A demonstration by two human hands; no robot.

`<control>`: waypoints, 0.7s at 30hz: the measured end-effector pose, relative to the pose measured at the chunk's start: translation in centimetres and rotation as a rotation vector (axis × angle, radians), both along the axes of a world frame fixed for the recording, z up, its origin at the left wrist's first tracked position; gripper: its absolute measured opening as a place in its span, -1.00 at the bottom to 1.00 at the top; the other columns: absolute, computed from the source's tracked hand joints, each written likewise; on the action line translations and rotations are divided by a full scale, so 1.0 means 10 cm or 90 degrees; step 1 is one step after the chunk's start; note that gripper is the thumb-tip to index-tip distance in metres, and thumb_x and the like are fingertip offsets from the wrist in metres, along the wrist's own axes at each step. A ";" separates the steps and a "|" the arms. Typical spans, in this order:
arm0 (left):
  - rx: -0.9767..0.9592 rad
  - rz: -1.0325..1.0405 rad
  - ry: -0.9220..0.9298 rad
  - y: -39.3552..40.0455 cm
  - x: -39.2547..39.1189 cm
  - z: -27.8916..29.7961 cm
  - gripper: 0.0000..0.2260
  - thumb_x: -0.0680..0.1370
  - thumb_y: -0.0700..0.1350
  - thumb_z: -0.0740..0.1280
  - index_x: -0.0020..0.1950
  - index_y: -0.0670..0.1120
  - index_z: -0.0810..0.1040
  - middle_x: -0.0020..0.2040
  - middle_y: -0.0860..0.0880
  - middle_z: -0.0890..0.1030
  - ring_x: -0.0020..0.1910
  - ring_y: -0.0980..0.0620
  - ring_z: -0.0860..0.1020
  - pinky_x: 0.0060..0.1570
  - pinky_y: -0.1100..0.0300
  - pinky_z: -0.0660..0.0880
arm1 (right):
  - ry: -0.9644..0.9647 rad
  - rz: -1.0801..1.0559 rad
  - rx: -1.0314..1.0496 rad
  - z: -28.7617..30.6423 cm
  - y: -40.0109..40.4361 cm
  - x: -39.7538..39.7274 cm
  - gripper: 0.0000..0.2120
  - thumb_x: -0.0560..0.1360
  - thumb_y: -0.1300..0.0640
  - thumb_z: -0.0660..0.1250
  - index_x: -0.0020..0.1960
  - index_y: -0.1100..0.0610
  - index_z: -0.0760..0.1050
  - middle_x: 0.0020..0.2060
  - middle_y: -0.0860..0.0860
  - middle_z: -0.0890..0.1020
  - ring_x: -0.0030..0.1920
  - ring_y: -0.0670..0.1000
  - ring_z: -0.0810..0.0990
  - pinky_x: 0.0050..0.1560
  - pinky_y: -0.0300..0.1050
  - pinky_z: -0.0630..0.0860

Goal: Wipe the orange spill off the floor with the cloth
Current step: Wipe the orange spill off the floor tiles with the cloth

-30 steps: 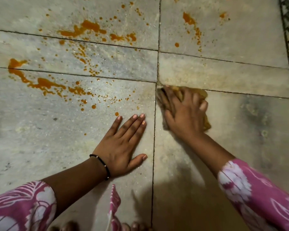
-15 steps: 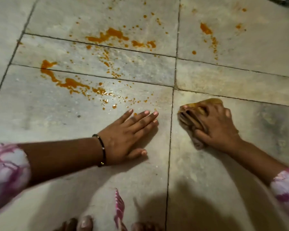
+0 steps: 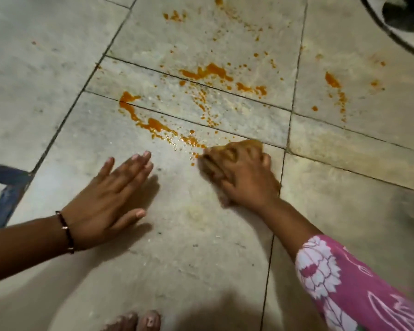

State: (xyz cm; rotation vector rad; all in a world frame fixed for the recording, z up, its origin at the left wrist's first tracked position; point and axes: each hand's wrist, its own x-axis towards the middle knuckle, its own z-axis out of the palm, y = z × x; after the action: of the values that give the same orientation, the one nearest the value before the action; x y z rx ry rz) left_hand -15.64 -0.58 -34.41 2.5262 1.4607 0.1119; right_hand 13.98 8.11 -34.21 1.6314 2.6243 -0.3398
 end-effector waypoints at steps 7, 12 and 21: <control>-0.084 0.146 0.073 -0.09 -0.49 -0.09 -0.31 0.58 0.29 -0.13 0.55 -0.14 0.02 0.55 -0.15 0.03 0.53 0.09 -0.15 0.45 0.12 -0.28 | -0.063 -0.223 0.046 -0.06 -1.10 0.10 -0.37 0.31 -0.15 0.18 0.39 -0.23 0.29 0.21 0.17 0.47 0.10 0.20 0.36 0.06 0.23 0.34; -0.048 0.148 0.033 -0.02 -0.28 -0.27 -0.30 0.57 0.28 -0.14 0.54 -0.17 0.01 0.55 -0.17 0.01 0.53 0.02 -0.10 0.44 0.10 -0.28 | 0.012 -0.011 0.053 -0.10 -0.98 -0.81 -0.33 0.27 -0.13 0.33 0.38 -0.22 0.32 0.20 0.06 0.46 0.13 0.13 0.34 0.12 0.13 0.17; -0.026 0.073 0.071 -0.11 -0.36 -0.29 -0.32 0.56 0.22 -0.03 0.53 -0.21 0.07 0.54 -0.19 0.08 0.52 -0.11 0.07 0.46 -0.12 -0.04 | -0.074 -0.269 0.040 -0.06 -0.88 0.05 -0.41 0.40 -0.15 0.06 0.44 -0.17 0.25 0.25 0.19 0.44 0.14 0.19 0.32 0.08 0.20 0.28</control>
State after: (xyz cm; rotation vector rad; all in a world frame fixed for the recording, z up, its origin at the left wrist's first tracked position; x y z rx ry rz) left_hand -19.23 -1.63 -37.31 2.4518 1.6317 -0.0414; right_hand 14.47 -0.73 -34.77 2.1502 2.2137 -0.1645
